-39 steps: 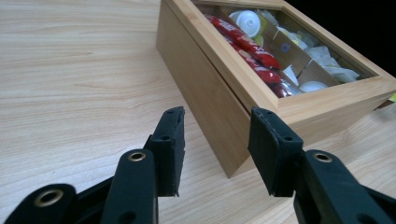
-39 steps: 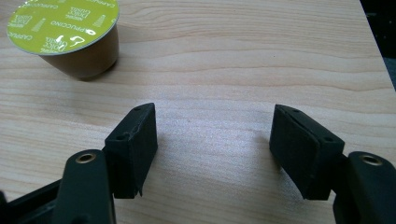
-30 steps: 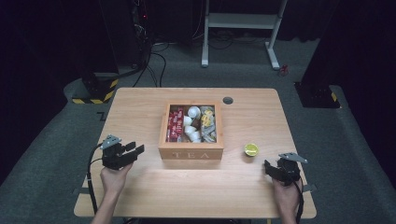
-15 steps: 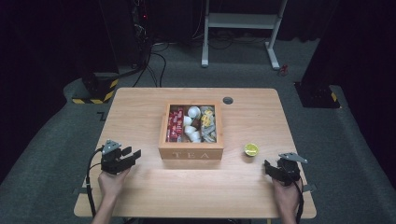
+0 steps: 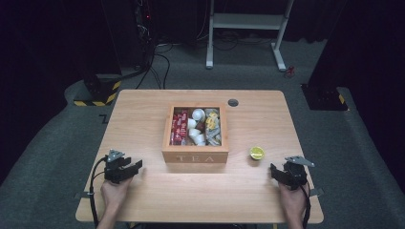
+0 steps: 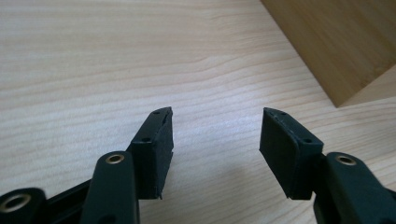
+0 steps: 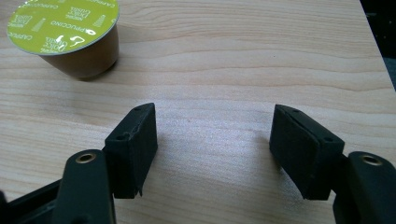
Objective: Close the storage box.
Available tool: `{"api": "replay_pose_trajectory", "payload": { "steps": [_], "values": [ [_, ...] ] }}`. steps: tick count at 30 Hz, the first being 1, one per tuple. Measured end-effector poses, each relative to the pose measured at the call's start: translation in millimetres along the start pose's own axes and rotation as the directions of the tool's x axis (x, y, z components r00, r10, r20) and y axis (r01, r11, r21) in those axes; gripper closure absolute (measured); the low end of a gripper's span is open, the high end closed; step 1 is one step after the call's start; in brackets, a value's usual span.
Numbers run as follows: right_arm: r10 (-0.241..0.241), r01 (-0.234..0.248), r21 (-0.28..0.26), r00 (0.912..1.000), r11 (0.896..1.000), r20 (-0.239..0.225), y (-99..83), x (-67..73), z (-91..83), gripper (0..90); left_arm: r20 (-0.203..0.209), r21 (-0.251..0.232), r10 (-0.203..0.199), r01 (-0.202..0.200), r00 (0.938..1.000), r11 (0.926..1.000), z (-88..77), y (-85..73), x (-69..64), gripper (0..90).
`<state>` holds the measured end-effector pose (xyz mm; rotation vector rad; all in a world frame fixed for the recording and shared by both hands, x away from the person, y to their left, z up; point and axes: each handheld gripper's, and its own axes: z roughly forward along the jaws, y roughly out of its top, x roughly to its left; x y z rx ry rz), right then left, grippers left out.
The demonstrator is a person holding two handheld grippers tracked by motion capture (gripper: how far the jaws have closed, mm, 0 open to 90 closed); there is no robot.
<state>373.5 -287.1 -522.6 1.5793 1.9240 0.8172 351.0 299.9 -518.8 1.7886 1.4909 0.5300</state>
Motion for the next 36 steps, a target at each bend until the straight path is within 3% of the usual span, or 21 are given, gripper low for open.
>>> {"api": "replay_pose_trajectory", "payload": {
  "steps": [13,20,36],
  "values": [
    [0.000,0.000,0.000,1.0000,1.000,0.000,0.0,0.0,0.0,32.3,-0.053,0.008,0.017,-0.017,0.9985,0.9998,3.7,-5.0,2.0,42.9],
    [0.000,0.000,0.001,1.0000,1.000,0.000,0.0,0.0,-0.1,32.3,-0.106,0.009,0.095,-0.095,0.9898,0.9955,5.9,-8.4,-4.7,40.1],
    [-0.002,0.002,-0.001,1.0000,1.000,-0.001,0.0,-0.4,0.1,32.2,-0.112,0.015,0.084,-0.083,0.9901,0.9964,6.9,-8.1,-5.8,33.2]
  ]
}}
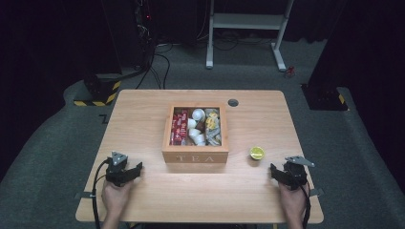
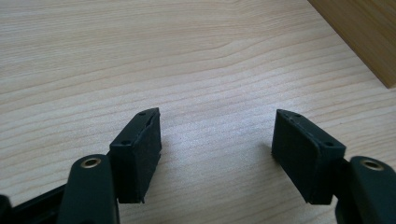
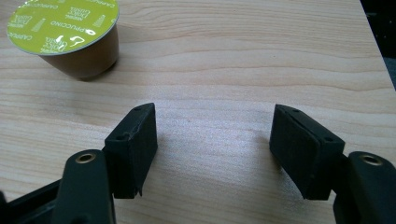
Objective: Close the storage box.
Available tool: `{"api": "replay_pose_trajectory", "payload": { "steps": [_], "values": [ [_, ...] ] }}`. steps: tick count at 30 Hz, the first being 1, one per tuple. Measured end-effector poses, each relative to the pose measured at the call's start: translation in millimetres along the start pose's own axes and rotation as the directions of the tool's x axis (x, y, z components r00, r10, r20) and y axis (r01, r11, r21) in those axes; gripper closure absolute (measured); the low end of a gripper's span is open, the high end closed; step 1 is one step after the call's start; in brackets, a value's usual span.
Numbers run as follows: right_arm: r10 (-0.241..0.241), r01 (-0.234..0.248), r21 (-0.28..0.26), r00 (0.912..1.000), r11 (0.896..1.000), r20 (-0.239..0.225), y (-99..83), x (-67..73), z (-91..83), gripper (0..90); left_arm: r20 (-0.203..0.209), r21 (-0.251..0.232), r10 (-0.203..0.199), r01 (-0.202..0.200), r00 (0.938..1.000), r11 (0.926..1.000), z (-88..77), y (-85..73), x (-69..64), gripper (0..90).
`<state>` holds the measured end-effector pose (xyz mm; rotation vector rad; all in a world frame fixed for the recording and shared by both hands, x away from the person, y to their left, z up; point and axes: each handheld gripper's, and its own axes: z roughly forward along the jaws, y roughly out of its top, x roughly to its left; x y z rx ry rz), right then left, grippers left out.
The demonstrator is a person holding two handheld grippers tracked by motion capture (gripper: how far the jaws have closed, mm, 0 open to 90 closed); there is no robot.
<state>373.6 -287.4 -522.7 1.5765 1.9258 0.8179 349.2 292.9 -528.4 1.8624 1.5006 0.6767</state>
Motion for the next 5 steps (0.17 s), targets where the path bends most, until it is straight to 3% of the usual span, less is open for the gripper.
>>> {"api": "replay_pose_trajectory", "payload": {
  "steps": [5],
  "values": [
    [0.003,-0.003,0.001,1.0000,1.000,0.000,0.1,0.2,-0.1,32.2,0.003,0.001,-0.003,0.003,1.0000,1.0000,0.0,0.0,-0.3,32.8]
  ]
}}
